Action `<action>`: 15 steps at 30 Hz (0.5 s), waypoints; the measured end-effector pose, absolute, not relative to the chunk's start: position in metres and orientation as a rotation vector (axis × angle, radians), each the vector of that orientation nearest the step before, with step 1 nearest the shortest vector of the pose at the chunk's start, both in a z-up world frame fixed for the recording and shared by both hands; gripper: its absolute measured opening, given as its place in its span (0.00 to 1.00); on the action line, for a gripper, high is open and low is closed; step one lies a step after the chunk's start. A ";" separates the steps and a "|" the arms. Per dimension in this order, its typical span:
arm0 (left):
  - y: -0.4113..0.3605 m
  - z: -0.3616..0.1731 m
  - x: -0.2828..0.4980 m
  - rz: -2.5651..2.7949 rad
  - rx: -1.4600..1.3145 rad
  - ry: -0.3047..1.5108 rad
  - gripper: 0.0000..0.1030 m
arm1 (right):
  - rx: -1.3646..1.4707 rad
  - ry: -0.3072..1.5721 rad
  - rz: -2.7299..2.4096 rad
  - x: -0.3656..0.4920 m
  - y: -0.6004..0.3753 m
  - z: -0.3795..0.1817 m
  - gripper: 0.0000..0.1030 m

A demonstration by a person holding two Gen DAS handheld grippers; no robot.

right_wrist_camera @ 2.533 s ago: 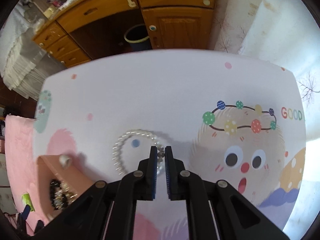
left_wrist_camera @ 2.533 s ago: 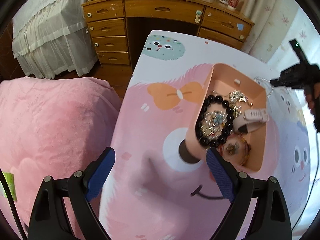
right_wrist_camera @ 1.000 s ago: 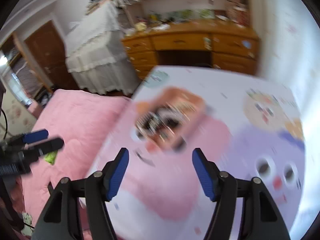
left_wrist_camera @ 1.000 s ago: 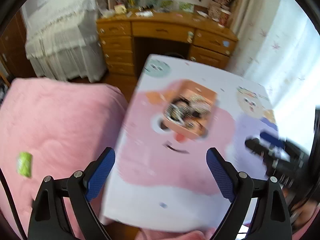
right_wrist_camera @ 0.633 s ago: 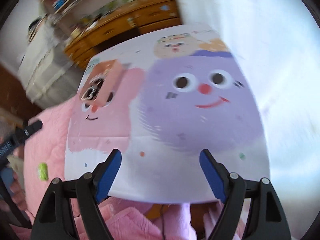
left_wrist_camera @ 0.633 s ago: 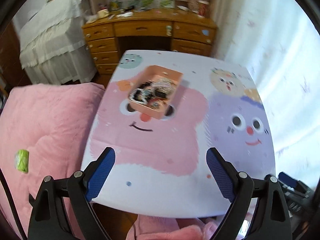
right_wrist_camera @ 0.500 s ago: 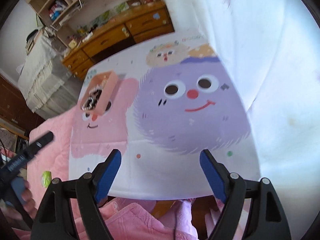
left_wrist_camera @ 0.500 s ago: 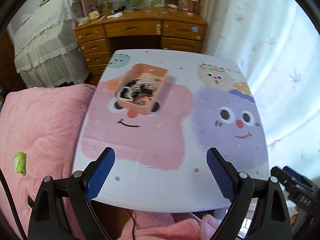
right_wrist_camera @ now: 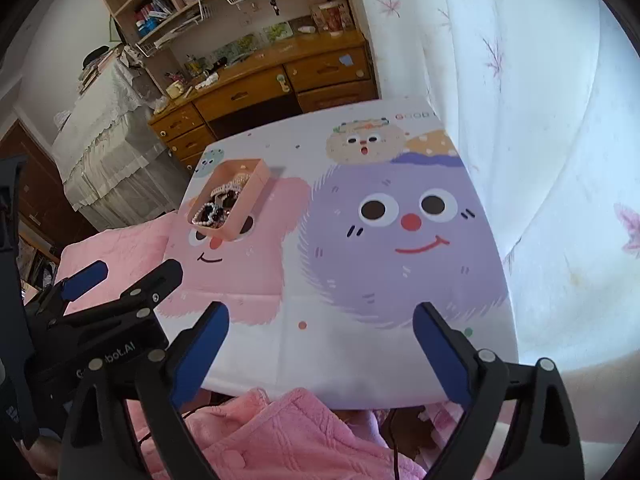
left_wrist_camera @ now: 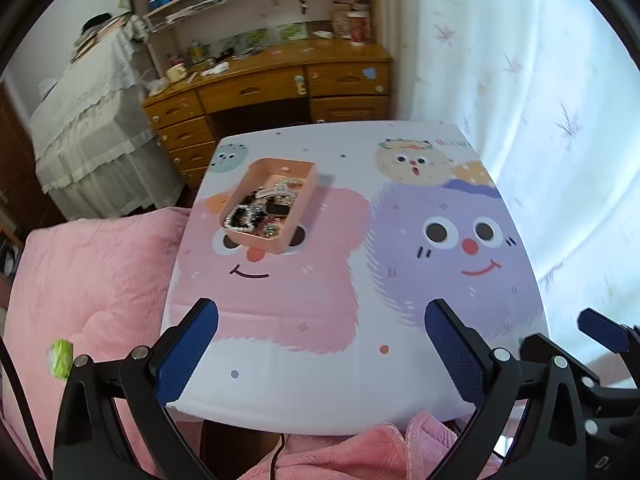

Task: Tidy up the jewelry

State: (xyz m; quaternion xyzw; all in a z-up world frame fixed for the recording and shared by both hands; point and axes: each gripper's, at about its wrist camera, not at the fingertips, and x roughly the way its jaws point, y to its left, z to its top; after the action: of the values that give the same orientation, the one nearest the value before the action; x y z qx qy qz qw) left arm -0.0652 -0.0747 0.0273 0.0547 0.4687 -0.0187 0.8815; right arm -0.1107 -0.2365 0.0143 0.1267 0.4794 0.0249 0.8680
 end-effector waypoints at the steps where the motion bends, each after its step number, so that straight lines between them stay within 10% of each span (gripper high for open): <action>1: -0.072 0.028 -0.064 -0.029 0.106 0.976 0.99 | 0.257 0.995 0.054 -0.111 -0.236 0.016 0.96; 15: -0.071 0.031 -0.058 -0.018 0.108 0.955 0.99 | 0.234 0.968 0.072 -0.099 -0.236 0.020 1.00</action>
State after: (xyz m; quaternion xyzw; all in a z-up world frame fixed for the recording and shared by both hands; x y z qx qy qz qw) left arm -0.0579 -0.0713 0.0306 0.0520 0.4595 -0.0088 0.8866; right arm -0.0989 -0.2364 0.0203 0.1120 0.4641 0.0343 0.8780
